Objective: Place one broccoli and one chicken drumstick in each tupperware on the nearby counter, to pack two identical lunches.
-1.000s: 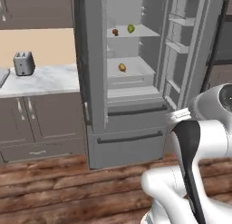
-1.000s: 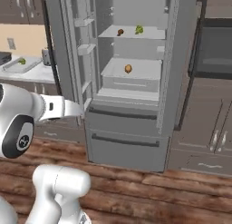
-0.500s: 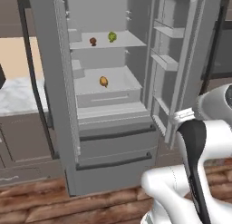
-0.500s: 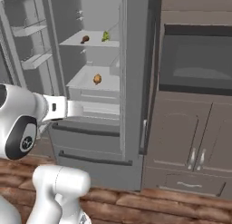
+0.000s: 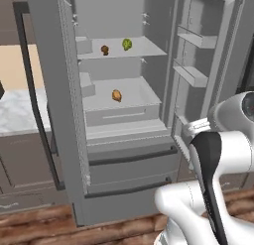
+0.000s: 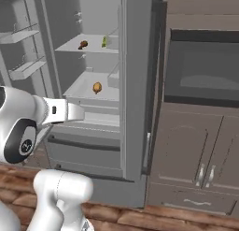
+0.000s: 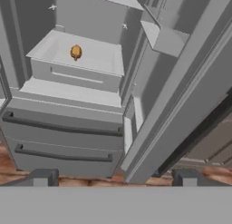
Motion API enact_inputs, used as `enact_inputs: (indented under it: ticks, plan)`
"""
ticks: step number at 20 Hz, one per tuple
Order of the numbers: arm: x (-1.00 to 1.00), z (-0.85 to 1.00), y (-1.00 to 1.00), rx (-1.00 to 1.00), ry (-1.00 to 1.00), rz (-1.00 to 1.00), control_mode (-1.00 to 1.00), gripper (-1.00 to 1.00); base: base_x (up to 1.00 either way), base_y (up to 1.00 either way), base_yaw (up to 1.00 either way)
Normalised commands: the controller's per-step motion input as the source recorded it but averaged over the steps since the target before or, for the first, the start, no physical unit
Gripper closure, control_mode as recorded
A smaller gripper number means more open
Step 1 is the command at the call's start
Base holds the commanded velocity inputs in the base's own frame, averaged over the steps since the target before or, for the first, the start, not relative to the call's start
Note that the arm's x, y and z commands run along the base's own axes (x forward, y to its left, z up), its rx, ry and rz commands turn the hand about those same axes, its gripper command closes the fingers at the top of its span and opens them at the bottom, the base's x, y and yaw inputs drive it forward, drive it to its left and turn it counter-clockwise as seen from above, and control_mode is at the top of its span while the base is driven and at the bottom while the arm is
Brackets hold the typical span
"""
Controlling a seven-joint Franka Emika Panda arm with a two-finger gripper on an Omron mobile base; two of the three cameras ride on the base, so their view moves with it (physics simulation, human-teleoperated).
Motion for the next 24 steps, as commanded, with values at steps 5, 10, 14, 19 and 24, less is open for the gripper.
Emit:
enact_inputs:
  ticks: [5, 10, 14, 19, 24]
  plan:
    - [0.0, 0.0, 0.0, 0.0, 0.0, 0.0, 1.0, -1.0, 0.17, 0.21, 0.03]
    - [0.0, 0.0, 0.0, 0.0, 0.0, 0.0, 1.0, -1.0, 0.51, 0.39, 0.0]
    - [0.0, 0.0, 0.0, 0.0, 0.0, 0.0, 1.0, -1.0, 0.55, 0.36, -0.04]
    - [0.0, 0.0, 0.0, 0.0, 0.0, 0.0, 1.0, -1.0, 0.65, 0.19, 0.0]
    - [0.0, 0.0, 0.0, 0.0, 0.0, 0.0, 1.0, -1.0, 0.87, 0.23, 0.0]
